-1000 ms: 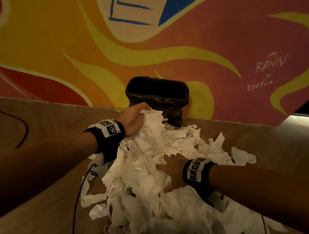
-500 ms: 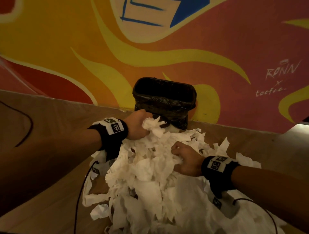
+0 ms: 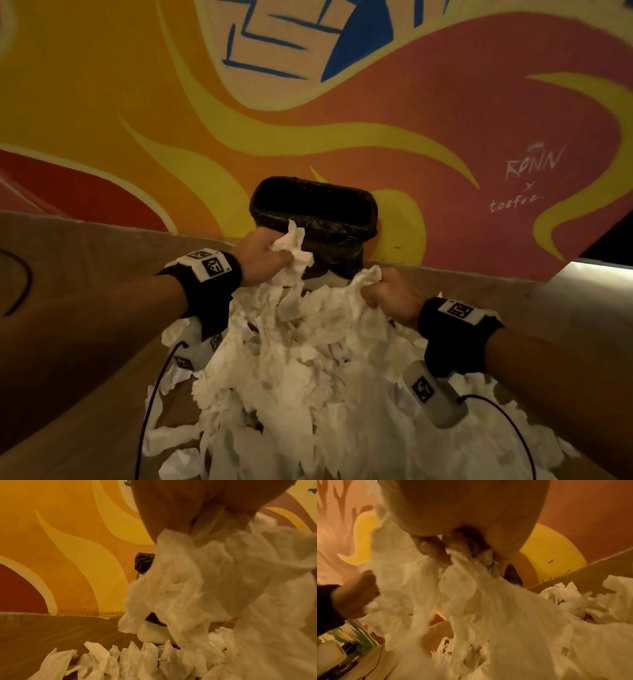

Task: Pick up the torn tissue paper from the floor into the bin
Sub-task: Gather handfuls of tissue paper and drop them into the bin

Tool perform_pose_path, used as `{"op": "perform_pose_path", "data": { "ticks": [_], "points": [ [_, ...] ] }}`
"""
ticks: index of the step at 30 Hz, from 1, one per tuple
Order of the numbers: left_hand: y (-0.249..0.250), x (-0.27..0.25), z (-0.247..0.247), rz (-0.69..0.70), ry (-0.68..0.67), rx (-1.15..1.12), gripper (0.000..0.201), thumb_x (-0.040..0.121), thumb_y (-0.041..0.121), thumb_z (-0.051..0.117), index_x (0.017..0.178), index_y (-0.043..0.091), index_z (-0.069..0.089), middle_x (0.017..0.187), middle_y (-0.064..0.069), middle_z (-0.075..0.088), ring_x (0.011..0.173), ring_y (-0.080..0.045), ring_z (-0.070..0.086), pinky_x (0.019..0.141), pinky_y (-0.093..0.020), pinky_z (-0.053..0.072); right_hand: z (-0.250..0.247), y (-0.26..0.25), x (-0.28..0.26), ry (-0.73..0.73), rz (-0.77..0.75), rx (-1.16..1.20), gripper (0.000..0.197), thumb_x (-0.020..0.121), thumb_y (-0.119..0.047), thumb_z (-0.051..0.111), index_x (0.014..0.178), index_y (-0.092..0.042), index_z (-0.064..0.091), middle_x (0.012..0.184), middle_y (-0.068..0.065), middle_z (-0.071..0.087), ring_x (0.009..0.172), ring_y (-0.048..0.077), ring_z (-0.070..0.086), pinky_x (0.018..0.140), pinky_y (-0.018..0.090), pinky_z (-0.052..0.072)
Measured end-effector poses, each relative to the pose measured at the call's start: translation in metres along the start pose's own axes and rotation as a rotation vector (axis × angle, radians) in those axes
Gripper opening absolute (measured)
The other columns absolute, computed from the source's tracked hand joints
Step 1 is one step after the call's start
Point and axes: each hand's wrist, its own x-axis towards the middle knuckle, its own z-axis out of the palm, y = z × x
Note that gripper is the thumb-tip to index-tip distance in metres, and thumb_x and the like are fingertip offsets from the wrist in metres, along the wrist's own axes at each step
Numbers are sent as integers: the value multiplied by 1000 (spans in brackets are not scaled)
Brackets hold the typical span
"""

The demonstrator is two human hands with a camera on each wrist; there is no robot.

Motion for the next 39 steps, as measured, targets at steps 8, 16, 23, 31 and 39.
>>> {"op": "perform_pose_path", "data": {
  "ticks": [8, 16, 23, 31, 39],
  "points": [
    [20, 6, -17, -63, -2, -95, 53, 88, 57, 54, 67, 9, 49, 64, -10, 45, 57, -21, 43, 59, -31, 32, -27, -35, 13, 4, -41, 23, 8, 89, -24, 67, 94, -18, 67, 87, -1, 69, 75, 7, 66, 67, 26, 53],
    [28, 25, -34, 88, 43, -55, 44, 98, 2, 39, 135, 25, 33, 125, -2, 51, 102, -28, 51, 71, -31, 39, -51, -54, 31, 95, -174, 24, 31, 90, -1, 59, 106, -27, 65, 110, 3, 65, 98, 16, 63, 79, 31, 54],
    [42, 56, -50, 95, 420, -130, 27, 101, 27, 42, 104, 4, 56, 77, -15, 55, 63, -35, 49, 60, -44, 43, -64, -90, 61, 501, -191, 349, 25, 84, -13, 61, 60, -16, 58, 67, 6, 60, 72, 23, 58, 66, 38, 45],
    [52, 90, -46, 107, 610, -536, 58, 86, 24, 41, 140, 12, 23, 142, -5, 24, 123, -22, 32, 98, -41, 33, -59, -116, 92, 840, -366, 586, 13, 86, -12, 48, 77, -21, 47, 67, -6, 47, 56, 6, 47, 58, 31, 38],
    [13, 125, -26, 152, 353, 123, 52, 89, -1, 44, 139, 4, 30, 146, -16, 27, 127, -39, 35, 102, -44, 39, -33, -70, 129, 651, -285, -103, 30, 85, 0, 44, 104, -16, 27, 114, 4, 29, 109, 26, 38, 89, 42, 42]
  ]
}}
